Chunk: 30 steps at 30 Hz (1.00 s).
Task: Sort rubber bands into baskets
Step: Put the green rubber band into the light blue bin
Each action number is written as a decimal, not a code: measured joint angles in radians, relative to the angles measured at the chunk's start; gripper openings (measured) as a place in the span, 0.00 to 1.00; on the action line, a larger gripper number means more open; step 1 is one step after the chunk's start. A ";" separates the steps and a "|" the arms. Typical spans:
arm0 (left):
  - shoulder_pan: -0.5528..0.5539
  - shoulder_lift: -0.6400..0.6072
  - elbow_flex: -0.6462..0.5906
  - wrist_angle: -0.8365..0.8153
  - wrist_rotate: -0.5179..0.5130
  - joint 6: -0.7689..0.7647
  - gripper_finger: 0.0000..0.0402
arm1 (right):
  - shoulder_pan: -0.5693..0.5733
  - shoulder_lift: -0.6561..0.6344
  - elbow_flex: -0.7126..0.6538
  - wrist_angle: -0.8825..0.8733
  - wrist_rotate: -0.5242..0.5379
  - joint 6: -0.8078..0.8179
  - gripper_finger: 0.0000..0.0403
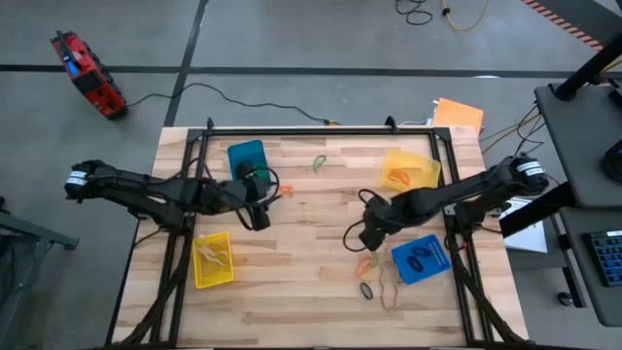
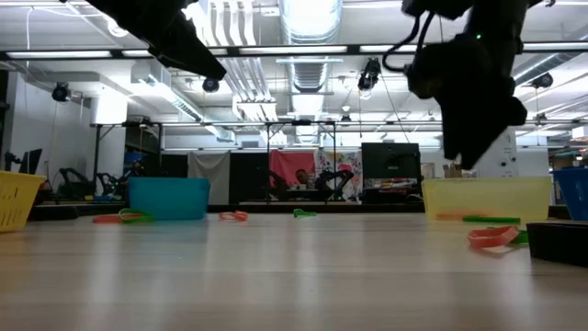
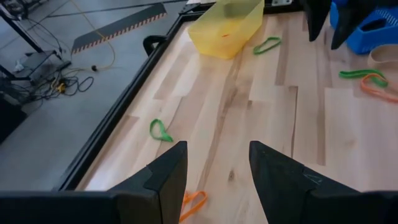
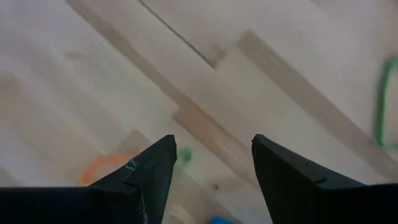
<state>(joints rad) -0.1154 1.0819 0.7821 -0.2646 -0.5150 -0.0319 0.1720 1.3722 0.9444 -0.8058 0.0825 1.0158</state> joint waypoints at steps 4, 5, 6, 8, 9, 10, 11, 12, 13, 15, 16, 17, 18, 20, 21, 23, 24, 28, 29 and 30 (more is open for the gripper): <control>0.000 0.004 0.007 0.001 -0.001 0.017 0.39 | 0.028 0.088 0.062 -0.053 -0.040 0.009 0.47; 0.000 0.004 0.007 0.003 -0.001 0.020 0.39 | 0.037 0.108 0.074 -0.055 -0.064 0.009 0.46; 0.000 0.004 0.007 0.002 -0.001 0.021 0.39 | 0.047 0.127 0.086 -0.058 -0.096 0.013 0.45; 0.000 0.004 0.007 0.001 -0.001 0.022 0.39 | 0.066 0.161 0.114 -0.057 -0.144 0.027 0.44; 0.000 0.006 0.007 0.002 -0.001 0.022 0.39 | 0.074 0.175 0.127 -0.056 -0.154 0.040 0.43; 0.000 0.008 0.007 0.002 -0.001 0.022 0.39 | 0.081 0.189 0.138 -0.055 -0.162 0.050 0.42; 0.000 0.011 0.007 0.002 -0.001 0.023 0.39 | 0.085 0.201 0.147 -0.057 -0.172 0.067 0.42; 0.000 0.013 0.006 0.002 -0.001 0.026 0.39 | 0.086 0.214 0.154 -0.057 -0.176 0.078 0.41; 0.000 0.017 0.005 0.002 -0.001 0.030 0.39 | 0.085 0.225 0.161 -0.058 -0.179 0.089 0.41; 0.000 0.022 0.002 0.002 -0.001 0.043 0.39 | 0.084 0.244 0.170 -0.058 -0.178 0.104 0.40; 0.000 0.027 0.002 0.002 -0.001 0.049 0.39 | 0.082 0.253 0.171 -0.057 -0.178 0.112 0.40; 0.000 0.031 0.002 0.002 -0.001 0.054 0.39 | 0.080 0.264 0.170 -0.058 -0.178 0.116 0.39; 0.000 0.035 0.001 0.002 -0.001 0.057 0.39 | 0.077 0.274 0.166 -0.055 -0.179 0.119 0.39; 0.000 0.042 0.001 0.002 -0.001 0.066 0.39 | 0.073 0.289 0.150 -0.060 -0.187 0.126 0.39; 0.000 0.046 0.001 0.002 -0.001 0.072 0.39 | 0.072 0.292 0.142 -0.060 -0.188 0.127 0.39; 0.001 0.055 0.001 0.002 -0.002 0.075 0.39 | 0.066 0.294 0.127 -0.058 -0.187 0.129 0.40; 0.001 0.058 0.001 0.002 -0.002 0.075 0.39 | 0.063 0.294 0.121 -0.058 -0.187 0.130 0.40; 0.001 0.075 0.001 0.001 -0.002 0.076 0.39 | 0.056 0.292 0.097 -0.045 -0.186 0.139 0.42; 0.001 0.080 0.001 0.001 -0.002 0.076 0.39 | 0.055 0.292 0.093 -0.040 -0.186 0.139 0.42; 0.001 0.084 0.001 0.001 -0.002 0.076 0.39 | 0.054 0.292 0.088 -0.033 -0.186 0.139 0.43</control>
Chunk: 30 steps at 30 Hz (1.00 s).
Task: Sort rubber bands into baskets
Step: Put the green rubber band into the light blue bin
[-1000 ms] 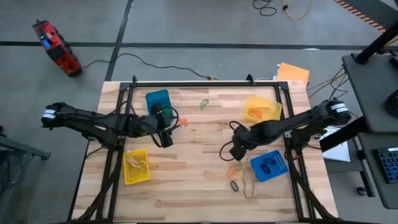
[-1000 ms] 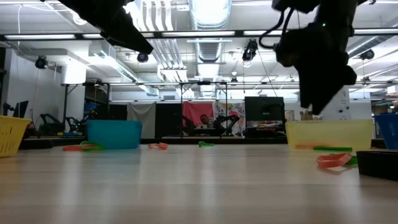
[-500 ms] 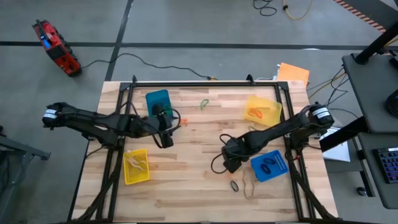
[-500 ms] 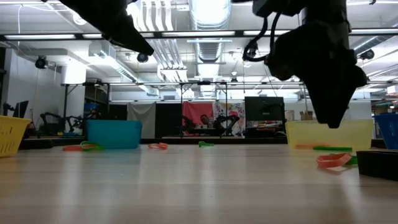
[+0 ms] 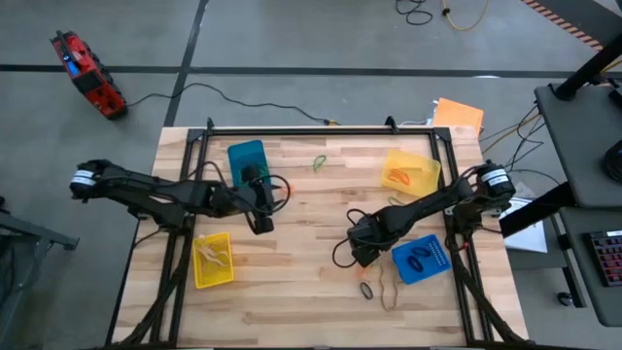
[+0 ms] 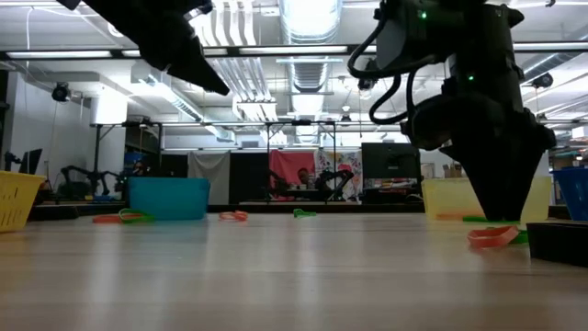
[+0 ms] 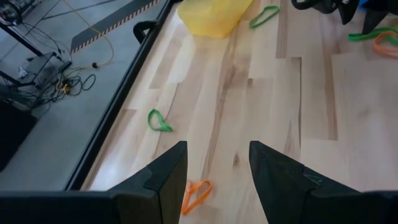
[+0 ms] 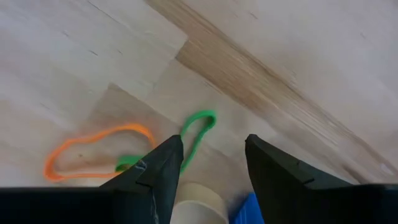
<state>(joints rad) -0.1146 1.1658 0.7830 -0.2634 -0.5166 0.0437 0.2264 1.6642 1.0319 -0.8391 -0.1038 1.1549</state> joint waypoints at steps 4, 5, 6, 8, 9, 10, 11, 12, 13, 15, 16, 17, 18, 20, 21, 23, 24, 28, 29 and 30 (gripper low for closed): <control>0.000 0.016 0.000 -0.002 0.000 0.000 0.39 | 0.000 0.000 -0.019 0.047 0.000 0.000 0.42; 0.000 0.019 0.000 -0.002 0.000 0.000 0.39 | 0.000 0.000 -0.023 0.061 0.000 0.000 0.41; 0.000 0.022 0.000 -0.002 0.000 0.000 0.39 | 0.000 0.000 -0.026 0.073 0.000 0.002 0.41; 0.000 0.026 0.000 -0.002 0.000 0.000 0.39 | 0.000 0.000 -0.029 0.093 0.000 0.005 0.40; 0.000 0.027 0.000 -0.002 0.000 0.000 0.39 | 0.000 0.000 -0.029 0.102 0.000 0.005 0.39; 0.000 0.027 0.000 -0.002 0.000 0.000 0.39 | 0.000 0.002 -0.029 0.104 0.000 0.006 0.38; 0.000 0.027 0.000 -0.002 0.000 0.000 0.39 | 0.000 0.004 -0.029 0.103 -0.001 0.009 0.37; 0.000 0.027 0.000 -0.002 0.000 0.000 0.39 | 0.000 0.006 -0.030 0.103 -0.001 0.010 0.36; 0.000 0.027 0.000 -0.002 0.000 0.000 0.39 | 0.000 0.011 -0.031 0.106 -0.001 0.011 0.35; 0.000 0.027 0.000 -0.002 0.000 0.000 0.39 | 0.000 0.022 -0.031 0.113 -0.002 0.013 0.32; 0.000 0.027 0.000 -0.002 0.000 0.000 0.39 | 0.000 0.031 -0.031 0.114 -0.003 0.013 0.31; 0.000 0.027 0.000 -0.002 0.000 0.000 0.39 | 0.000 0.041 -0.028 0.115 -0.006 0.012 0.29; 0.000 0.027 0.000 -0.002 0.000 0.000 0.39 | 0.000 0.047 -0.028 0.114 -0.009 0.012 0.27; 0.000 0.027 0.000 -0.002 -0.001 0.000 0.39 | -0.001 0.060 -0.028 0.113 -0.011 0.007 0.22; 0.000 0.027 0.000 -0.002 -0.001 0.000 0.39 | -0.001 0.065 -0.028 0.113 -0.012 0.005 0.20; 0.000 0.026 0.000 -0.002 -0.001 0.000 0.39 | -0.001 0.066 -0.028 0.113 -0.012 -0.001 0.15; 0.000 0.026 0.000 -0.002 -0.001 0.000 0.39 | -0.001 0.062 -0.028 0.113 -0.007 -0.003 0.12; 0.000 0.026 0.000 -0.002 -0.001 0.000 0.39 | -0.004 0.045 -0.031 0.116 0.016 -0.022 0.04; 0.000 0.026 0.000 -0.002 -0.001 0.000 0.39 | -0.004 0.043 -0.031 0.117 0.019 -0.026 0.03; 0.000 0.026 0.000 -0.002 -0.001 0.000 0.39 | -0.004 0.037 -0.031 0.117 0.026 -0.030 0.03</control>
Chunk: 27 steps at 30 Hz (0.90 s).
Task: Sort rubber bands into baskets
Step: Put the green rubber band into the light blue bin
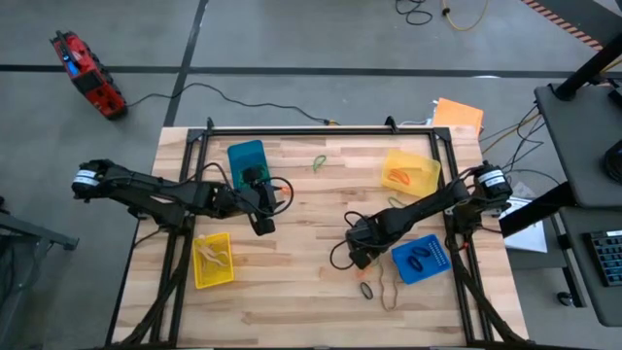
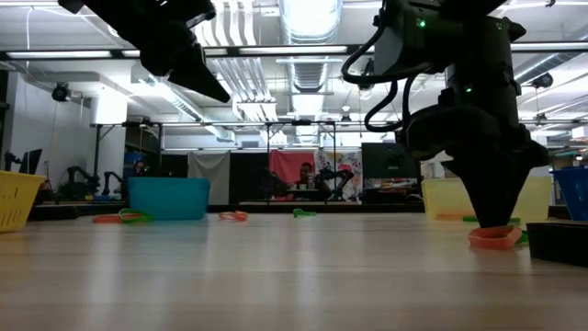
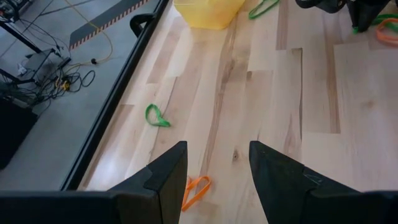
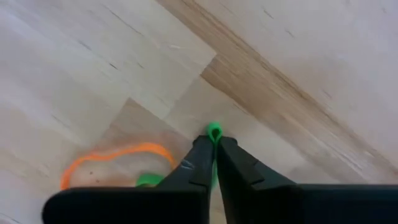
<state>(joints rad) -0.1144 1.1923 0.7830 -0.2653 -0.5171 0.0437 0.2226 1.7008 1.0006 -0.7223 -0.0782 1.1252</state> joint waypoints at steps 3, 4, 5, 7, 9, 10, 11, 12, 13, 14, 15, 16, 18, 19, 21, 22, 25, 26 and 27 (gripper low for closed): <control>0.000 0.000 0.000 0.001 0.000 0.000 0.39 | 0.001 -0.028 -0.003 0.002 0.059 -0.018 0.02; 0.000 0.000 0.000 0.002 0.000 0.000 0.39 | 0.000 -0.040 -0.003 0.005 0.090 -0.024 0.02; 0.000 0.000 0.000 0.002 0.001 0.000 0.39 | -0.002 -0.057 -0.003 0.006 0.119 -0.033 0.02; 0.000 0.000 0.000 0.012 0.002 0.000 0.39 | -0.002 -0.093 -0.003 0.006 0.193 -0.060 0.02; 0.000 0.000 0.000 0.031 0.028 0.000 0.39 | 0.000 -0.124 -0.003 0.009 0.271 -0.099 0.02; 0.001 0.000 -0.001 0.044 0.055 0.000 0.39 | 0.000 -0.140 -0.003 0.011 0.314 -0.117 0.02; 0.001 0.000 -0.002 0.062 0.084 0.001 0.39 | 0.000 -0.154 -0.003 0.016 0.360 -0.141 0.02; 0.001 0.000 -0.006 0.084 0.116 0.004 0.39 | -0.001 -0.170 -0.003 0.032 0.411 -0.176 0.02; 0.000 0.000 -0.012 0.113 0.146 0.006 0.39 | -0.001 -0.184 -0.003 0.054 0.458 -0.212 0.02; 0.000 0.000 -0.020 0.147 0.173 0.007 0.39 | -0.001 -0.195 -0.003 0.085 0.510 -0.257 0.02; 0.000 0.000 -0.030 0.181 0.200 0.007 0.39 | -0.001 -0.206 -0.005 0.128 0.556 -0.305 0.02; 0.000 0.000 -0.042 0.221 0.226 0.007 0.39 | 0.000 -0.215 -0.010 0.182 0.589 -0.348 0.02; 0.000 0.000 -0.075 0.312 0.266 0.008 0.39 | 0.001 -0.231 -0.028 0.316 0.633 -0.460 0.02; 0.000 0.000 -0.094 0.354 0.279 0.007 0.39 | 0.001 -0.239 -0.043 0.399 0.638 -0.526 0.02; -0.001 0.000 -0.125 0.421 0.302 0.002 0.39 | 0.001 -0.250 -0.081 0.580 0.639 -0.645 0.02; -0.001 0.000 -0.141 0.452 0.307 -0.003 0.39 | 0.001 -0.253 -0.101 0.663 0.638 -0.700 0.02; -0.001 -0.001 -0.186 0.537 0.343 -0.042 0.39 | 0.001 -0.254 -0.168 0.906 0.621 -0.879 0.02; -0.001 -0.001 -0.200 0.562 0.362 -0.058 0.39 | 0.001 -0.254 -0.194 0.989 0.609 -0.934 0.02; -0.001 -0.001 -0.213 0.587 0.378 -0.074 0.39 | 0.002 -0.250 -0.221 1.086 0.586 -0.987 0.02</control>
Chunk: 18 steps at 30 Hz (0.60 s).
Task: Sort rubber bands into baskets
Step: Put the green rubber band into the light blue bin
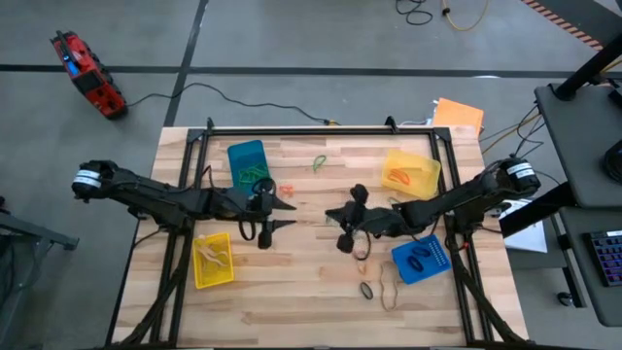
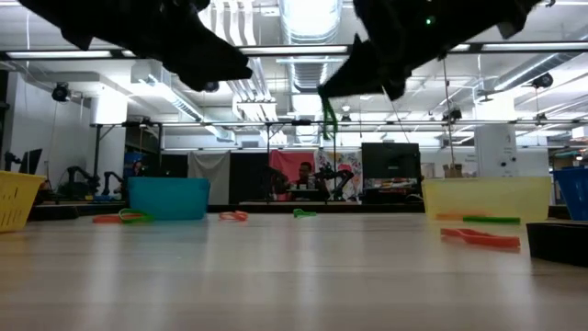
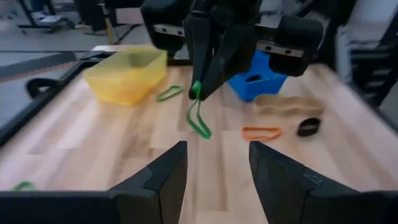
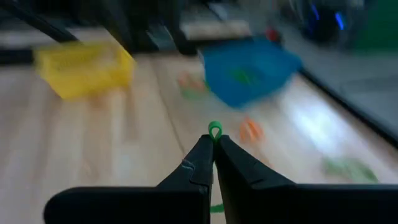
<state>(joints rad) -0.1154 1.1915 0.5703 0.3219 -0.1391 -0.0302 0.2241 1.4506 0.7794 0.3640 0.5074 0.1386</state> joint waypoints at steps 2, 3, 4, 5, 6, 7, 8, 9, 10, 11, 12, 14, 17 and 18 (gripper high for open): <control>-0.002 0.000 -0.030 0.052 0.018 -0.030 0.39 | 0.000 0.014 -0.053 0.202 -0.042 -0.090 0.02; -0.003 0.000 -0.043 0.073 0.020 -0.045 0.39 | 0.000 0.026 -0.079 0.292 -0.057 -0.132 0.02; -0.003 0.000 -0.055 0.096 0.021 -0.060 0.39 | 0.000 0.040 -0.099 0.386 -0.083 -0.176 0.02; -0.003 0.000 -0.066 0.122 0.022 -0.068 0.40 | 0.000 0.050 -0.115 0.461 -0.112 -0.212 0.02; -0.004 0.000 -0.079 0.153 0.022 -0.072 0.40 | -0.001 0.061 -0.128 0.518 -0.130 -0.237 0.02; -0.004 0.000 -0.091 0.189 0.022 -0.077 0.41 | -0.004 0.070 -0.132 0.560 -0.147 -0.252 0.02; -0.004 0.000 -0.103 0.218 0.022 -0.081 0.43 | -0.008 0.078 -0.130 0.588 -0.163 -0.264 0.02; -0.004 0.000 -0.113 0.238 0.021 -0.085 0.44 | -0.014 0.084 -0.129 0.598 -0.174 -0.269 0.02; -0.004 0.000 -0.116 0.257 0.022 -0.090 0.46 | -0.021 0.092 -0.122 0.594 -0.187 -0.271 0.02; -0.004 0.000 -0.118 0.272 0.022 -0.092 0.48 | -0.027 0.105 -0.109 0.591 -0.200 -0.272 0.02; -0.004 0.000 -0.120 0.284 0.021 -0.093 0.50 | -0.032 0.118 -0.095 0.592 -0.206 -0.275 0.02; -0.004 0.001 -0.119 0.306 0.021 -0.091 0.54 | -0.040 0.139 -0.071 0.586 -0.209 -0.296 0.02; -0.004 0.023 -0.111 0.336 0.021 -0.069 0.58 | -0.049 0.162 -0.034 0.586 -0.224 -0.335 0.02; -0.004 0.033 -0.105 0.340 0.021 -0.064 0.59 | -0.052 0.172 -0.018 0.588 -0.229 -0.345 0.02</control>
<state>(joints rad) -0.1192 1.2250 0.4655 0.6617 -0.1184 -0.0945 0.1716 1.6224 0.7617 0.9520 0.2784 -0.2067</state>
